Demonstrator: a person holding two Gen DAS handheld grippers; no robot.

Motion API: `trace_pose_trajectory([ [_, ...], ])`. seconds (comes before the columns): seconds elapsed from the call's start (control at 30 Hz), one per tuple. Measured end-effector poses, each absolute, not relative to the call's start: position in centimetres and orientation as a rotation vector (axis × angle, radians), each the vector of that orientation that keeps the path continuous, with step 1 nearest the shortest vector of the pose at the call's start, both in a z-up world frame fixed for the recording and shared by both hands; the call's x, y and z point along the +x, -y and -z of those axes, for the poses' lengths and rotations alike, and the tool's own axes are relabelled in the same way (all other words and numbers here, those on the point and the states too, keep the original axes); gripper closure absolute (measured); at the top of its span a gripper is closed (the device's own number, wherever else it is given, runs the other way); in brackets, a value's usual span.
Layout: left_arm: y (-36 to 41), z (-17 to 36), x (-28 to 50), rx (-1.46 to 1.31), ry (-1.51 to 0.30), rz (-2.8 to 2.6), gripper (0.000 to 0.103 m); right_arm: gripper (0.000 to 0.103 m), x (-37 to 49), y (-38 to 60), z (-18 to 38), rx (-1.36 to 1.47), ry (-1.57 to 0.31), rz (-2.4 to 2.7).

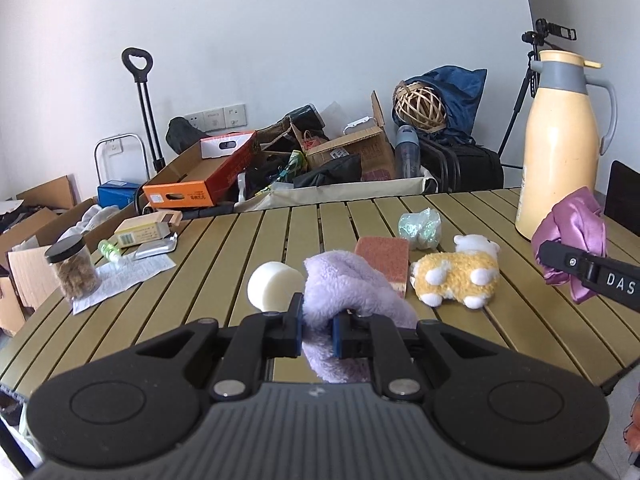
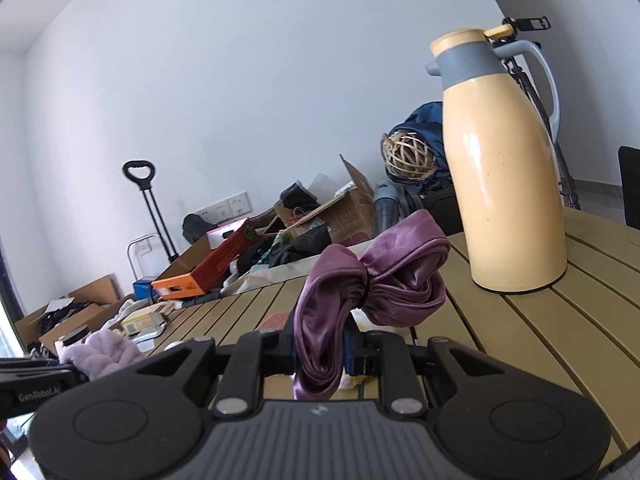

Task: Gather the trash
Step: 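Carry the headband and scrunchie down toward the black bin with both grippers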

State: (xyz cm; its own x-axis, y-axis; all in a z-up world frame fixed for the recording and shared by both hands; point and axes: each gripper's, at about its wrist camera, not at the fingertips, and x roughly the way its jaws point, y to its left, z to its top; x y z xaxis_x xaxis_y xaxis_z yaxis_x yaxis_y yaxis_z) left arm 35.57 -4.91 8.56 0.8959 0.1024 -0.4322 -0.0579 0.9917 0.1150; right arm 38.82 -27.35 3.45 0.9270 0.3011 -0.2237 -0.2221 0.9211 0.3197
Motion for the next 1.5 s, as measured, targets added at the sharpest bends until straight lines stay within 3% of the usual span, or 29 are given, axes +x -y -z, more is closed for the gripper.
trace_pose_trajectory([
  [0.83, 0.9, -6.9, 22.8, -0.011, -0.457, -0.027, 0.089, 0.084, 25.1, 22.7, -1.0, 0.045, -0.289, -0.423],
  [1.5, -1.9, -0.1, 18.9, -0.060, -0.605, -0.026, 0.089, 0.084, 20.5, 19.6, 5.1, -0.045, -0.533, -0.424],
])
